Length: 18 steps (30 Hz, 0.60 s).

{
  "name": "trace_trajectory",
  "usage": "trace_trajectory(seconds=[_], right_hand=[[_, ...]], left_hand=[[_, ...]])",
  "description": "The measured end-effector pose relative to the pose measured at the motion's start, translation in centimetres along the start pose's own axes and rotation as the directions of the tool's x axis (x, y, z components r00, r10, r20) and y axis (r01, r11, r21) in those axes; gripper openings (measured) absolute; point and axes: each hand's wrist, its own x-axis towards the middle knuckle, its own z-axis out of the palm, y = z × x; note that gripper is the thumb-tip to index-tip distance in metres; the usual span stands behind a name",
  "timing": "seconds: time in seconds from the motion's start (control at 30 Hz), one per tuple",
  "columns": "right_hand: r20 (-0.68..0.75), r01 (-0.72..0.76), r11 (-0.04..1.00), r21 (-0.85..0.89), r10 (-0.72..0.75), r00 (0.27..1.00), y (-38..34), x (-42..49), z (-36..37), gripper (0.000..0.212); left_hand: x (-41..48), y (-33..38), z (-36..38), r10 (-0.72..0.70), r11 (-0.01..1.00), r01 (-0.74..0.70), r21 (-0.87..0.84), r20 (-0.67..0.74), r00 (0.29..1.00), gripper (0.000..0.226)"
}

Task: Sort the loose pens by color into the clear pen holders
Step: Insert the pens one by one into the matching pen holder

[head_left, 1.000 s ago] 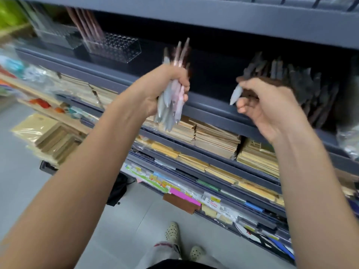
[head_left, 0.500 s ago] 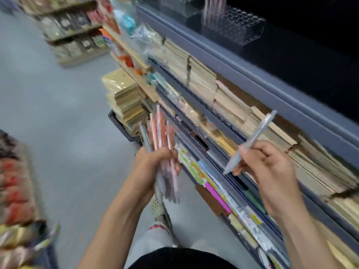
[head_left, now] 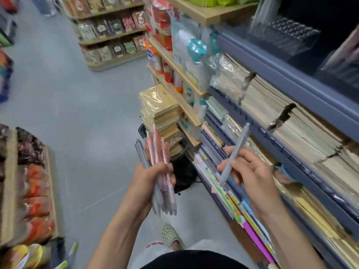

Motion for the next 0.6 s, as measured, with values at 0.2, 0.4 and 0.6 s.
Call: trace_trajectory(seconds=[0.2, 0.4, 0.6], right_hand=[[-0.109, -0.049, 0.998, 0.04, 0.053, 0.993, -1.2, 7.6, 4.9, 0.033], [-0.221, -0.009, 0.999, -0.048, -0.002, 0.975, -2.7, 15.1, 6.1, 0.023], [-0.364, 0.035, 0.998, -0.053, -0.052, 0.93, -4.3, 21.6, 5.8, 0.021]], left_hand=[[10.0, 5.6, -2.0, 0.0, 0.993, -0.009, 0.117, 0.073, 0.997, 0.017], [19.5, 9.4, -0.3, -0.011, 0.989, -0.019, 0.147, 0.206, 0.979, 0.011], [28.4, 12.3, 2.7, -0.055, 0.977, -0.009, 0.215, 0.294, 0.954, 0.016]])
